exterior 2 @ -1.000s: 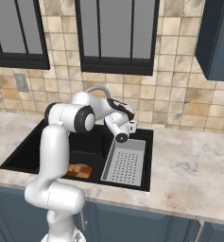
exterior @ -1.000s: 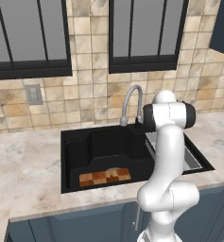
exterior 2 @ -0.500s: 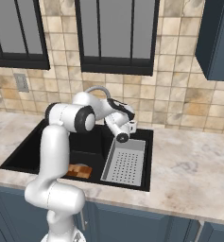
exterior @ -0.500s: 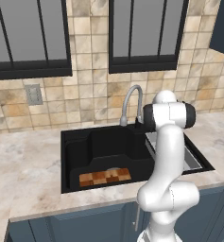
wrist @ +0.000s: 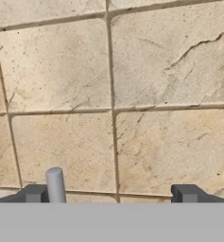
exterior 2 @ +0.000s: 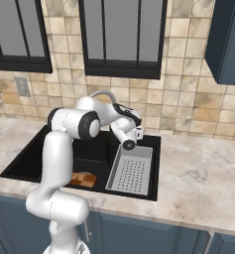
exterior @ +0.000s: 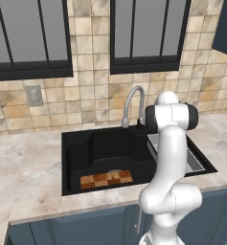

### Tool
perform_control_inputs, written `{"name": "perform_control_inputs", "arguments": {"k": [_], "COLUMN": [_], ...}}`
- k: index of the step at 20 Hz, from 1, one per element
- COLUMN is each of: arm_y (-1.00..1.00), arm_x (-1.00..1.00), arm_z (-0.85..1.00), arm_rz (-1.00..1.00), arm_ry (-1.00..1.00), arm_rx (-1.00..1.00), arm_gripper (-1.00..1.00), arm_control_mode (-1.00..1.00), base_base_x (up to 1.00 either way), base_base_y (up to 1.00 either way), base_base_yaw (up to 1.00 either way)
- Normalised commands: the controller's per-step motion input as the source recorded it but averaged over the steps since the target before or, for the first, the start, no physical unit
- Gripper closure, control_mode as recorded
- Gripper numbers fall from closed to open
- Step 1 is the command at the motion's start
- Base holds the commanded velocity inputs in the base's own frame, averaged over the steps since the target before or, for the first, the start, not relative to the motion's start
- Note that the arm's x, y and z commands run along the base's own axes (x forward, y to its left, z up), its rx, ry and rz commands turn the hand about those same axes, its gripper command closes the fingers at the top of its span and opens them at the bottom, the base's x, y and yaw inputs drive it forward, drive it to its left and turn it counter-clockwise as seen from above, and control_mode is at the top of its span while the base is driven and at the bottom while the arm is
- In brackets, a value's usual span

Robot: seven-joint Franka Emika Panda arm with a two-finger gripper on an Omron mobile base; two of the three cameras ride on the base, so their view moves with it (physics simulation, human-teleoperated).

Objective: Turn on the sink faucet with hot water and rinse the cutting board for ten seconds, then turn off the faucet. Push the cutting board to reach the water if necessary.

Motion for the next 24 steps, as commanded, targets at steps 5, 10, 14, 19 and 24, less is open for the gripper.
{"name": "perform_control_inputs", "arguments": {"k": [5,10,14,19,24], "arm_y": [0.00,0.00,0.00,0.00,-0.07], "arm_x": [0.00,0.01,0.06,0.04,0.00], "arm_z": [0.00,0.00,0.00,0.00,0.00], "arm_rz": [0.00,0.00,0.00,0.00,0.00], "arm_ry": [0.00,0.00,0.00,0.00,0.00], "arm_rx": [0.00,0.00,0.00,0.00,0.00], "arm_gripper": [-1.00,-1.00,-1.00,-1.00,-1.00], "arm_control_mode": [-1.00,-1.00,-1.00,-1.00,-1.00], "base_base_x": [0.00,0.00,0.00,0.00,0.00], "base_base_y": [0.00,0.00,0.00,0.00,0.00], "base_base_yaw": [0.00,0.00,0.00,0.00,0.00]}}
